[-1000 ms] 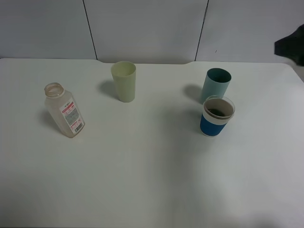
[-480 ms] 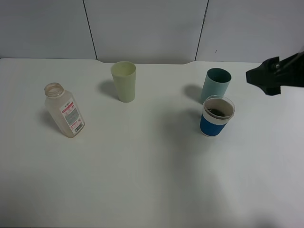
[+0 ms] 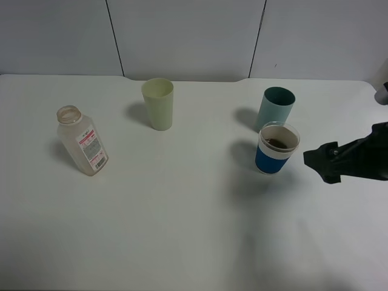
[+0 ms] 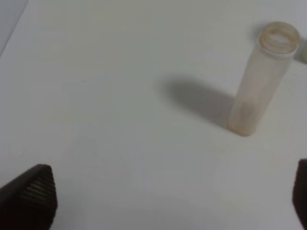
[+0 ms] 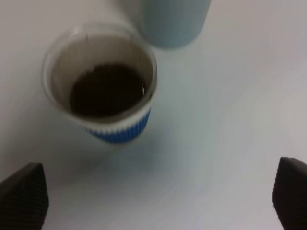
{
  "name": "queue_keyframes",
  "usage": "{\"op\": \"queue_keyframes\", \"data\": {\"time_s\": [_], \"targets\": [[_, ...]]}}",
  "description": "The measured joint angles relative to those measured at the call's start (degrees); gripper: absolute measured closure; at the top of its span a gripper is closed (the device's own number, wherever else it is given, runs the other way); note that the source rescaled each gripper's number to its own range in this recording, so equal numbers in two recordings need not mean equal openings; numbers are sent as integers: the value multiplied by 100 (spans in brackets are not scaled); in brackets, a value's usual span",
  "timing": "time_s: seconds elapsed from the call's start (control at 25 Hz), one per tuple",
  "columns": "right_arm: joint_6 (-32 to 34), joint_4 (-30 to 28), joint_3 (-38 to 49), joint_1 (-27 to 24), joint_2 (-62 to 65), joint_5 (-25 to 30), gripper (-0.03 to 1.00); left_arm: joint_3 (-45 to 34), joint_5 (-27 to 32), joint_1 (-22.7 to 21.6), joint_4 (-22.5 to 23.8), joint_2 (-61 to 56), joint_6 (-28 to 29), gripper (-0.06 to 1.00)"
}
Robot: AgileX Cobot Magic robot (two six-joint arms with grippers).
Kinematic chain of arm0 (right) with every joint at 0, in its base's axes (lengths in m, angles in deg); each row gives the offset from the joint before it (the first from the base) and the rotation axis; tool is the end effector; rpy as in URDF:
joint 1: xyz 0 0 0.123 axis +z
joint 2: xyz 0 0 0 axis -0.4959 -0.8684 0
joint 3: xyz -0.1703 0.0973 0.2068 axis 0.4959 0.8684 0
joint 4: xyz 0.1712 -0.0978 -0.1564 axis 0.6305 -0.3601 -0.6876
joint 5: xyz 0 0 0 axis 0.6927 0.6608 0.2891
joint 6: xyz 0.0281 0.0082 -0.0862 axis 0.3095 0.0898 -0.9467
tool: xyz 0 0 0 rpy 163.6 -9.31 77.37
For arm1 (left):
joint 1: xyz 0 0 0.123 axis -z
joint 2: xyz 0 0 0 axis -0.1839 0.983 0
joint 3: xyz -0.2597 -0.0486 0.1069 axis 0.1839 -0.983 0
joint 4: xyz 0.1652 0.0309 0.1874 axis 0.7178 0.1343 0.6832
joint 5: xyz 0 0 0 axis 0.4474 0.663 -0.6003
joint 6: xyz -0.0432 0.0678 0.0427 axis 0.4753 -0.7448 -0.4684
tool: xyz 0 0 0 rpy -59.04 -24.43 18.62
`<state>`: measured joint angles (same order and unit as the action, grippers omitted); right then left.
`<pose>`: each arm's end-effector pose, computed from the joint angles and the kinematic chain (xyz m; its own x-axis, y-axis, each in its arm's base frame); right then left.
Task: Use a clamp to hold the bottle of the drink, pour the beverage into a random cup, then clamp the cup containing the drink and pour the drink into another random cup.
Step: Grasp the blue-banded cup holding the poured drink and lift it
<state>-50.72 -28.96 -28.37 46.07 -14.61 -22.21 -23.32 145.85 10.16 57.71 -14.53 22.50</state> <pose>0.1519 0.0424 0.2055 -0.6551 -0.1868 -0.7321 -0.2624 0.9649 -0.0113 -0.0062 0.0033 0.2797 -0.4373 -0.0383 -0.8985 -0.0558 0.9983 -0.0154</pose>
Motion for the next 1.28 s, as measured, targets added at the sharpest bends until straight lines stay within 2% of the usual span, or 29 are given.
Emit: {"op": "queue_keyframes", "data": {"time_s": [0.24,0.44,0.52,0.56,0.64,0.68,0.72,0.88,1.0,1.04,1.16,1.28], "targets": [[475,0,284,0,-103,-398,17,0,0,0,0,0,0,-6],[610,-249,332,0,-1060,-615,17,0,0,0,0,0,0,-6],[645,-311,332,0,-1797,-1100,17,0,0,0,0,0,0,-6],[645,-311,332,0,-1797,-1100,17,0,0,0,0,0,0,-6],[645,-317,332,0,-2298,-1523,17,0,0,0,0,0,0,-6],[645,-322,327,0,-2626,-1943,17,0,0,0,0,0,0,-6],[620,-322,327,0,-2760,-2125,17,0,0,0,0,0,0,-6],[331,-298,327,0,-3122,-2915,17,0,0,0,0,0,0,-6],[-166,-111,327,0,-3188,-3361,17,0,0,0,0,0,0,-6],[-166,-111,327,0,-3188,-3361,17,0,0,0,-6,0,0,-6],[-896,255,327,0,-3193,-3638,17,0,0,0,-6,0,0,-6],[-1145,350,333,0,-3199,-3757,17,0,0,0,-6,0,0,-6]]}}
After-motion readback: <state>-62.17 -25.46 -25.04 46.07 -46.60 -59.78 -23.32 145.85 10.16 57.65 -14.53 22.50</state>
